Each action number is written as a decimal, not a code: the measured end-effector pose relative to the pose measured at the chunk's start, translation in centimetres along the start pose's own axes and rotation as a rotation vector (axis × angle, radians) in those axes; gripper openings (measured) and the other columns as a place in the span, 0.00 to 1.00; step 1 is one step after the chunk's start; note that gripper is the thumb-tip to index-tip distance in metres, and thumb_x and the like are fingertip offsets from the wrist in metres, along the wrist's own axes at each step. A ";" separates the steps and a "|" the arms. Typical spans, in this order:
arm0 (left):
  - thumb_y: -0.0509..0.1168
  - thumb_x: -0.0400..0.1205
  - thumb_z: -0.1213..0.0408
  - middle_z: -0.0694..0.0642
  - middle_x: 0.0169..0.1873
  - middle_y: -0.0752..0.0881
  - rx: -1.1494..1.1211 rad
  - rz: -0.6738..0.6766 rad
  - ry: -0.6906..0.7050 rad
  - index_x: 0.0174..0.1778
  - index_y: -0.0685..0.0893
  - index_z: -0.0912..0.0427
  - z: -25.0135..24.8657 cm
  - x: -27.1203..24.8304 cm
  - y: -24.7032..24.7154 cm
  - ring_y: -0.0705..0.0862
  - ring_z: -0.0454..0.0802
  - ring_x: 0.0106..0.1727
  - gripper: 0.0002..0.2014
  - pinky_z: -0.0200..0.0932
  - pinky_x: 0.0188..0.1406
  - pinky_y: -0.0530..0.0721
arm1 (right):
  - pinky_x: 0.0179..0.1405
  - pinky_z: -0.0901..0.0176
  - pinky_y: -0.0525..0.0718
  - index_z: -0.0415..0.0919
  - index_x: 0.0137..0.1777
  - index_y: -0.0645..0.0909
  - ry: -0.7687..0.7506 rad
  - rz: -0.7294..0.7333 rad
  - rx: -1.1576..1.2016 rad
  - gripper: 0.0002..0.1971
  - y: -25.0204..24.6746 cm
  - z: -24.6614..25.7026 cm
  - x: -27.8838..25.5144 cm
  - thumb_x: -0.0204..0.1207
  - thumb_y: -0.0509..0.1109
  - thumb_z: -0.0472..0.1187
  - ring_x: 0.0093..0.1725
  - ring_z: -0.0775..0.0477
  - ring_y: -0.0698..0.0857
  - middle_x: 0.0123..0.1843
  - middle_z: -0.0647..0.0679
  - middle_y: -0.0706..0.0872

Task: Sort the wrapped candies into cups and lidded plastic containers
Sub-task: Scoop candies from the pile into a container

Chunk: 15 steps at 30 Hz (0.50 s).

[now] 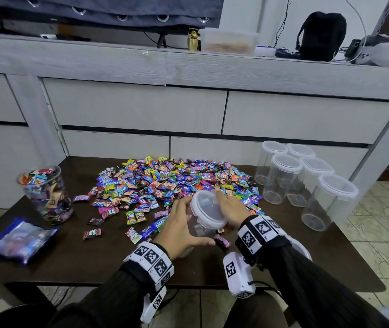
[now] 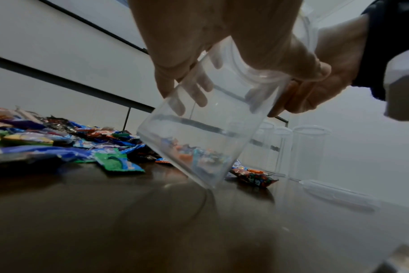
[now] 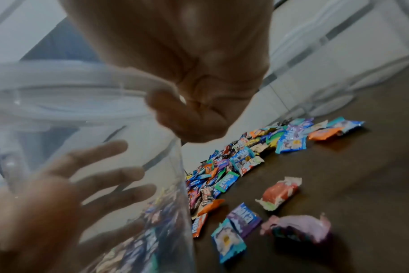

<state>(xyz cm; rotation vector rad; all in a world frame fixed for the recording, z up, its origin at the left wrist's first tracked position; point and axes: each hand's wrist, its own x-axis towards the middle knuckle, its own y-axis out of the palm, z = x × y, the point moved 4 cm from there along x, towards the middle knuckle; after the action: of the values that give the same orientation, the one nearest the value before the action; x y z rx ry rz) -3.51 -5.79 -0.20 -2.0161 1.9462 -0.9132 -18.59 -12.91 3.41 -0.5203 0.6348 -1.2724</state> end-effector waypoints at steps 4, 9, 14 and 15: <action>0.75 0.61 0.33 0.39 0.63 0.68 0.048 0.066 0.024 0.69 0.61 0.41 -0.7 -0.5 -0.3 0.68 0.19 0.61 0.45 0.16 0.59 0.64 | 0.35 0.54 0.65 0.42 0.28 0.70 -0.164 -0.053 0.060 0.28 -0.6 0.1 -0.1 0.84 0.51 0.59 0.32 0.45 0.73 0.30 0.45 0.74; 0.83 0.61 0.46 0.44 0.57 0.78 0.018 0.194 0.010 0.55 0.65 0.43 -1.4 0.1 -1.9 0.77 0.35 0.62 0.36 0.33 0.60 0.75 | 0.26 0.63 0.61 0.46 0.27 0.65 -0.366 0.062 0.136 0.23 -1.1 0.5 -0.2 0.80 0.60 0.57 0.25 0.53 0.65 0.26 0.52 0.66; 0.83 0.56 0.43 0.45 0.59 0.79 0.067 0.322 -0.058 0.59 0.62 0.46 -1.2 1.1 -1.0 0.79 0.42 0.61 0.44 0.41 0.62 0.76 | 0.24 0.72 0.66 0.48 0.26 0.70 -0.464 0.046 0.280 0.20 -0.9 1.0 -0.4 0.77 0.66 0.54 0.23 0.62 0.69 0.21 0.60 0.72; 0.83 0.55 0.41 0.45 0.62 0.79 0.067 0.338 -0.066 0.63 0.60 0.44 -1.1 1.0 -0.7 0.78 0.44 0.65 0.48 0.41 0.65 0.75 | 0.25 0.74 0.68 0.45 0.28 0.72 -0.450 0.032 0.334 0.19 -1.0 1.1 -0.4 0.77 0.66 0.55 0.22 0.63 0.70 0.21 0.60 0.73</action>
<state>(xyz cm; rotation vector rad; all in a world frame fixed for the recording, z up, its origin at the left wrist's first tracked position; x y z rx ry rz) -3.58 -6.40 1.29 -1.5915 2.1013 -0.8057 -18.58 -12.73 4.91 -0.4927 0.0507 -1.1497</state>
